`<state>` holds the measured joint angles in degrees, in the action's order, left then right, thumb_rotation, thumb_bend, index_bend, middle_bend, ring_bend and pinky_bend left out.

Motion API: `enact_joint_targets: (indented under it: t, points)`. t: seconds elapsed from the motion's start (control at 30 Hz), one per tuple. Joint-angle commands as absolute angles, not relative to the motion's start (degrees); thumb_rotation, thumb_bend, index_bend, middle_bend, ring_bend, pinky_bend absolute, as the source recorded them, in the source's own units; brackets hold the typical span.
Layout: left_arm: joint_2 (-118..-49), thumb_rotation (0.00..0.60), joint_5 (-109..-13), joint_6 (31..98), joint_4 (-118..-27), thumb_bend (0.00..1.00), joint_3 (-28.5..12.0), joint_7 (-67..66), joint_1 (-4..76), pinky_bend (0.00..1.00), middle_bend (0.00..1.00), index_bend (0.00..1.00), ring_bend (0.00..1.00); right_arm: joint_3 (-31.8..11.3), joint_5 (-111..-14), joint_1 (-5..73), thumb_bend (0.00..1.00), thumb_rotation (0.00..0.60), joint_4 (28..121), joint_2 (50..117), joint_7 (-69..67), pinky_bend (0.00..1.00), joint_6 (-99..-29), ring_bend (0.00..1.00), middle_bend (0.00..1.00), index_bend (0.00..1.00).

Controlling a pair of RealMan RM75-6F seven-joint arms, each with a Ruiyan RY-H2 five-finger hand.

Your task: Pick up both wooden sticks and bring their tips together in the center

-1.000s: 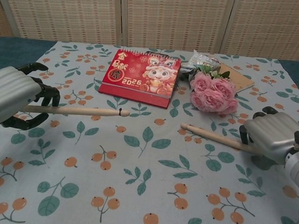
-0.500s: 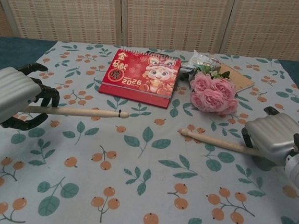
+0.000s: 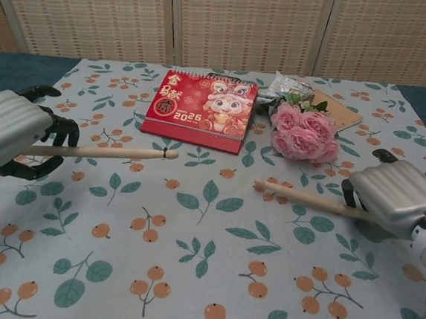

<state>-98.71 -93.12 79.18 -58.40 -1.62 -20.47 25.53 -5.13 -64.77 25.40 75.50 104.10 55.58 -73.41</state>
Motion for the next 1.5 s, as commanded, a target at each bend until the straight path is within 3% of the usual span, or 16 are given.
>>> enact_joint_targets:
  t: [0.03,0.37,0.63,0.73,1.0,1.5]
  points:
    - [-98.4,0.600,-92.1,79.2,-59.0,0.54,-2.5,-19.5,25.5,0.13,0.87,0.85,0.51,-4.0,-68.2,24.5,0.40,0.600,77.9,101.7,52.4,0.00,-75.4,0.56,0.83,0.98]
    - [-95.7,0.600,-87.8,75.6,-65.5,0.54,-6.1,-14.5,27.1,0.13,0.88,0.86,0.52,-2.6,-76.0,22.6,0.40,0.600,89.9,95.4,44.9,0.00,-79.6,0.56,0.83,0.99]
    - [-96.4,0.600,-82.8,70.1,-74.7,0.54,-9.3,-15.1,30.0,0.13,0.88,0.86,0.52,-1.8,-79.7,22.8,0.40,0.600,96.5,95.9,44.0,0.02,-79.1,0.56,0.83,0.99]
    - [-95.8,0.600,-79.6,67.6,-82.0,0.54,-10.4,-15.1,30.7,0.13,0.88,0.86,0.52,-2.3,-79.9,23.3,0.40,0.600,97.2,97.4,44.8,0.02,-78.3,0.56,0.83,0.99]
    - [-97.4,0.600,-79.5,69.6,-89.3,0.54,-9.8,-23.8,31.2,0.13,0.88,0.86,0.53,-4.9,-77.8,24.2,0.40,0.600,97.1,100.9,46.1,0.02,-76.9,0.56,0.83,0.99]
    - [-98.2,0.600,-82.0,72.6,-92.2,0.54,-6.1,-28.2,29.9,0.14,0.90,0.86,0.55,-6.4,-76.5,23.9,0.41,0.600,98.1,99.1,46.2,0.02,-77.2,0.56,0.83,0.99]
